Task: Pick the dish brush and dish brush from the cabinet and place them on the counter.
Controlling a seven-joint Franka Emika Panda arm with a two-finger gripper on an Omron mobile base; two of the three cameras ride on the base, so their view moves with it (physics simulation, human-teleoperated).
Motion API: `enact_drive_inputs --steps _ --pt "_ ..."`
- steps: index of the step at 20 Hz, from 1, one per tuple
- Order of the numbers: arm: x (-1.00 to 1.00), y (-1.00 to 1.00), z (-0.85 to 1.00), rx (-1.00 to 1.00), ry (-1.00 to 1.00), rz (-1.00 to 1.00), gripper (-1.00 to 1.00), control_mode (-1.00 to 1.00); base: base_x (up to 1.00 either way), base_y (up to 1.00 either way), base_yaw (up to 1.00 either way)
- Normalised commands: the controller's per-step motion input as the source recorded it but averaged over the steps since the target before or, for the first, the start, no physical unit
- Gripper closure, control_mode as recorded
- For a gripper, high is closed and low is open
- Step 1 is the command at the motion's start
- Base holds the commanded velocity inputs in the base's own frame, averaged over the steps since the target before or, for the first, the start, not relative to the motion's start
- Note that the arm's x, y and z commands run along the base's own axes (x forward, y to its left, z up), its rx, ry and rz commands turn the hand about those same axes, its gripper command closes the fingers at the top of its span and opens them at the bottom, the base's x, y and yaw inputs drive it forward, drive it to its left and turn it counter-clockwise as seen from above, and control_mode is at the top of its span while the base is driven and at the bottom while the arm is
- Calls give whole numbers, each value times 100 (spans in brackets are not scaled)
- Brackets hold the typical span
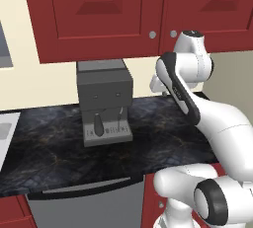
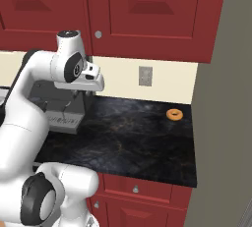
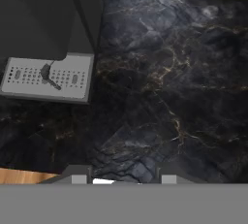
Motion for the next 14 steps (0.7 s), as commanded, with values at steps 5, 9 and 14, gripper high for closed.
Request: enact_drive_inputs --steps 5,9,14 --pt "-5 0 0 0 -1 0 -100 -100 0 0 0" --pt "-16 1 3 0 -9 0 -100 -100 0 0 0" --pt "-28 5 17 -1 -21 0 -100 -100 0 0 0"
